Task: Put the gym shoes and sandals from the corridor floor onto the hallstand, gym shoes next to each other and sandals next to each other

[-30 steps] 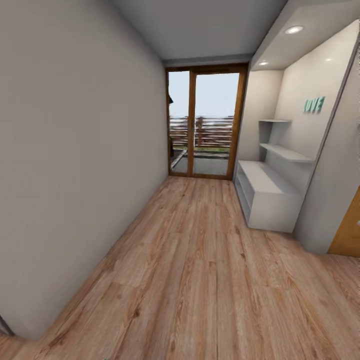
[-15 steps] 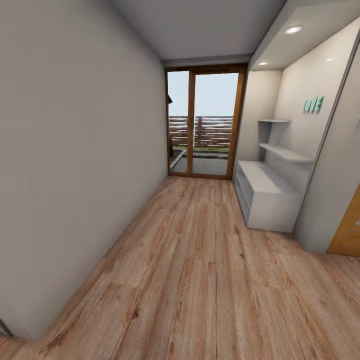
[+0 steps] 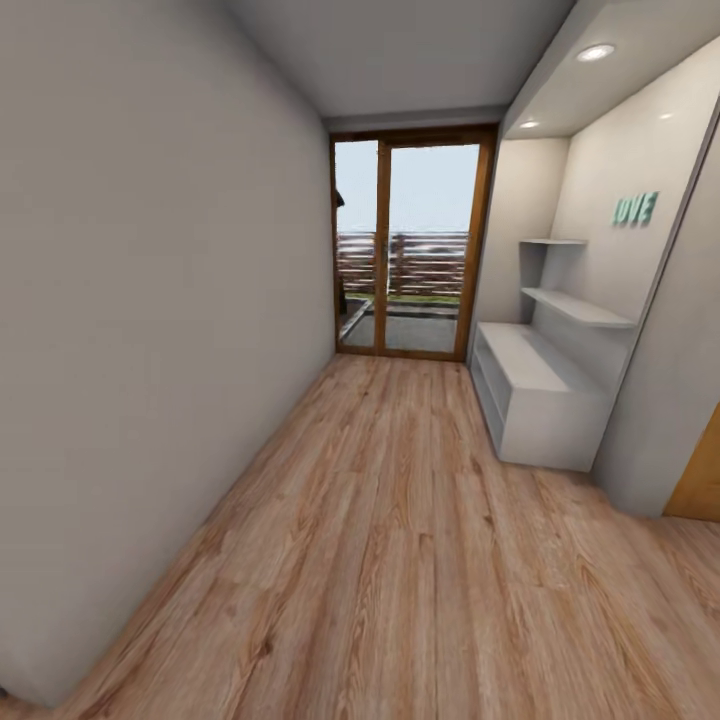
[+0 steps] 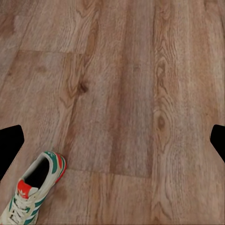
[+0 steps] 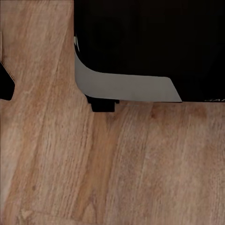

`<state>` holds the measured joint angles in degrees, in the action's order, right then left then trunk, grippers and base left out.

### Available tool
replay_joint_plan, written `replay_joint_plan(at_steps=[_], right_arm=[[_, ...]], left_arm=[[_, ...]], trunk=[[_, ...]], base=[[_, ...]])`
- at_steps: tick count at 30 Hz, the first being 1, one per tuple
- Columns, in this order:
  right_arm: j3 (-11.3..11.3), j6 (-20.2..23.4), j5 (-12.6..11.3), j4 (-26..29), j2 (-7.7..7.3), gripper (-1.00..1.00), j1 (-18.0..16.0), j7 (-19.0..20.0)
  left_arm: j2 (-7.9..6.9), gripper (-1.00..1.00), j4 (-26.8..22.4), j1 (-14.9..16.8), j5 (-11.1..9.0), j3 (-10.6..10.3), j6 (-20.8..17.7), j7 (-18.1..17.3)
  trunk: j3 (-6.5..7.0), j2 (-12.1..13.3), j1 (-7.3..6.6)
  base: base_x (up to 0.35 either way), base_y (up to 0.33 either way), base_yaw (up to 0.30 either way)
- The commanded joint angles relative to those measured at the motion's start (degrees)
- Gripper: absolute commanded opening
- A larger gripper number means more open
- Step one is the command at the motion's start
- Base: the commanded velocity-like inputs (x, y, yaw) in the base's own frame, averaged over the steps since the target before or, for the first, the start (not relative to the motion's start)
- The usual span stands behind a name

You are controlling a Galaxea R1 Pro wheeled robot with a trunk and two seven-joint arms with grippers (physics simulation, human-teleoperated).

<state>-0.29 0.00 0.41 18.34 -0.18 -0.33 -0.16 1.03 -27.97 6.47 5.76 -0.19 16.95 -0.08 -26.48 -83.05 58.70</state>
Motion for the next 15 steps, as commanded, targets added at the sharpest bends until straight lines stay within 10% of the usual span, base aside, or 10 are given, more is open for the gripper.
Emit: replay_joint_plan(at_steps=[1,15], right_arm=[[0.0,0.0,0.0,0.0,0.02,1.00,0.0,0.0],[0.4,0.0,0.1,0.0,0.09,1.00,0.0,-0.1]], left_arm=[[0.02,1.00,0.0,0.0,0.6,0.2,0.2,0.0],[0.02,1.00,0.0,0.0,0.6,0.2,0.2,0.0]], trunk=[[-0.06,0.0,0.03],[-0.06,0.0,0.03]], base=[[0.341,0.000,0.000],[0.346,-0.018,0.000]])
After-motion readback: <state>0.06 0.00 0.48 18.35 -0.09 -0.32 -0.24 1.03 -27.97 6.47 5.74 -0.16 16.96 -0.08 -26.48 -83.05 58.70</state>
